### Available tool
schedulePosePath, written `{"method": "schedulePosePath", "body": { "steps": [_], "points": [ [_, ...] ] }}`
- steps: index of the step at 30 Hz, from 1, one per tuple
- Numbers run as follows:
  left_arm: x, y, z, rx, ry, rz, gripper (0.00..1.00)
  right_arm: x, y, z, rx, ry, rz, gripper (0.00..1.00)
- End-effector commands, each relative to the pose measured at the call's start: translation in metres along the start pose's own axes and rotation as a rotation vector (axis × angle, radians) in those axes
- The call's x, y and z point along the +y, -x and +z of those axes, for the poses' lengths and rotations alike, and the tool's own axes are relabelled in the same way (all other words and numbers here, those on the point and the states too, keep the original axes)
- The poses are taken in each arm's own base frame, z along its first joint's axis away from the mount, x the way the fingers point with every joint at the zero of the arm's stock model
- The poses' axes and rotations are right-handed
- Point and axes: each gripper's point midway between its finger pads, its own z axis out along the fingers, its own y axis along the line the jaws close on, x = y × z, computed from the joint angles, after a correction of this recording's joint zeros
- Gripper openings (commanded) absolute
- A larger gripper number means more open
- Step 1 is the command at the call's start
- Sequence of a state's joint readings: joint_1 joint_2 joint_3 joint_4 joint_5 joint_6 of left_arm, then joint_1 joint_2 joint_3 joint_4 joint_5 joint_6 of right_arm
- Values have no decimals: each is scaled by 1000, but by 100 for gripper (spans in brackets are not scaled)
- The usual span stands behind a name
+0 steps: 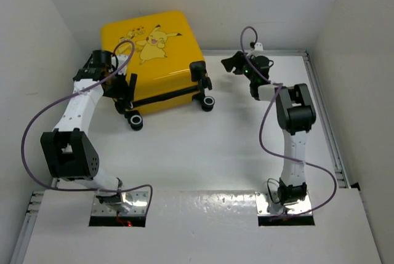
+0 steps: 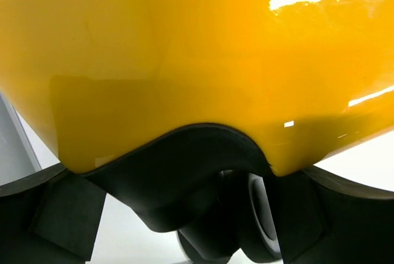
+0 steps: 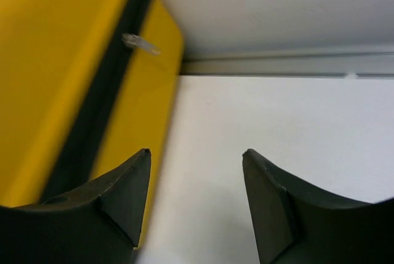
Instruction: Pack the luggage
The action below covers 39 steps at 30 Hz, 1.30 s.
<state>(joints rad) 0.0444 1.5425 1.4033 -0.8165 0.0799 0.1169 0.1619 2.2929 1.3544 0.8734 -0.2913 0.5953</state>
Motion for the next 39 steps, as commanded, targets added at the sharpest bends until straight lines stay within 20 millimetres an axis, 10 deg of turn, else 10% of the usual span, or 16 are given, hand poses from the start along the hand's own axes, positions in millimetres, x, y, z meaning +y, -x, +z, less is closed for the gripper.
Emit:
{"method": "schedulePosePath", "body": {
  "steps": [1,15,23,28,34,39],
  "points": [
    [-25,112,-25,-464,-87,61,100,72,28,-30,88,249,74,60],
    [-30,106,-104,-638,-84,8,100,78,-122,-53,590,38,518,58],
    [53,105,-144,-714,95,-282,100,163,-199,-139,885,126,564,44],
    [96,92,-109,-608,167,-385,100,213,-217,-192,1011,271,435,44],
    [169,120,-69,-606,256,-489,96,237,-202,-235,1010,441,248,43],
    [167,166,9,-588,-216,-498,91,224,-193,-279,992,515,85,43]
  ]
}}
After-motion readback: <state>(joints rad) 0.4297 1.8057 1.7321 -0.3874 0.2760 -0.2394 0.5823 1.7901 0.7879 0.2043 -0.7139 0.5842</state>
